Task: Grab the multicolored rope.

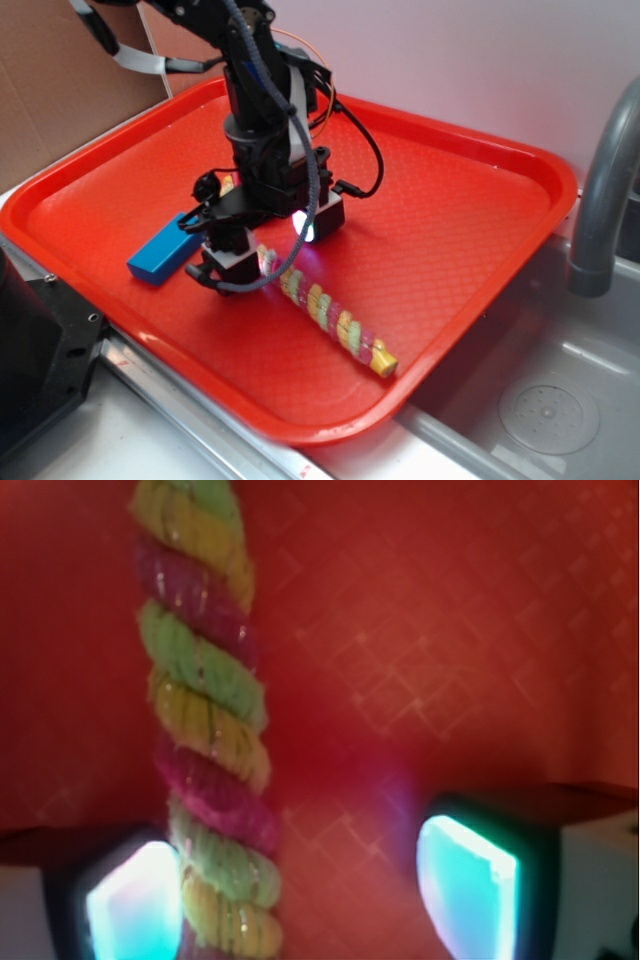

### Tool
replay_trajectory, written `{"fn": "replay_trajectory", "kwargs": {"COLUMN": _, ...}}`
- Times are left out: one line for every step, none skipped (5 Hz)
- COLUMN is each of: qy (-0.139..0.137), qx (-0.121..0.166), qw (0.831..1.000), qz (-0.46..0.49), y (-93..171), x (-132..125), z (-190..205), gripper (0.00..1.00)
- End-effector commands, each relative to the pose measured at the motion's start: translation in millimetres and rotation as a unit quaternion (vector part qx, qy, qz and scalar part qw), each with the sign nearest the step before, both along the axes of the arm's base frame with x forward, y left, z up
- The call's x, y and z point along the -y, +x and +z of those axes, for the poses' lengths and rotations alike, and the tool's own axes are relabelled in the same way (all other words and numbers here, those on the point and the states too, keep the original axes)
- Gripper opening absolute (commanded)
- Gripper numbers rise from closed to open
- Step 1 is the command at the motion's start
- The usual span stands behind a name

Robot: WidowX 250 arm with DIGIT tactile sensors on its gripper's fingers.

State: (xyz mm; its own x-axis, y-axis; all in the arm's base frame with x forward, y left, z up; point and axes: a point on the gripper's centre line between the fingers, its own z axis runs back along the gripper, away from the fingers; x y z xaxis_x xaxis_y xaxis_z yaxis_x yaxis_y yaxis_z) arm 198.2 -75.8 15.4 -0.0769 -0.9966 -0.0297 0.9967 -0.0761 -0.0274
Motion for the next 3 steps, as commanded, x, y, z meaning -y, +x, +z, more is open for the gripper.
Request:
{"fn": "replay_trajectory", "kwargs": {"qy": 0.015, "qx": -0.012, "qw": 1.0, "qz": -0.004, "y": -16.9, "x": -2.5, "z": -9.2, "gripper": 0.0}}
{"fn": "replay_trajectory", "kwargs": {"qy": 0.016, "qx": -0.007, "qw": 1.0, "qz": 0.002, "y": -17.1, "x": -2.4, "z": -5.4, "gripper": 0.0}}
{"fn": "replay_trajectory", "kwargs": {"qy": 0.038, "qx": 0.015, "qw": 0.999, "qz": 0.032, "y": -19.8, "x": -5.9, "z": 14.1, "gripper": 0.0}}
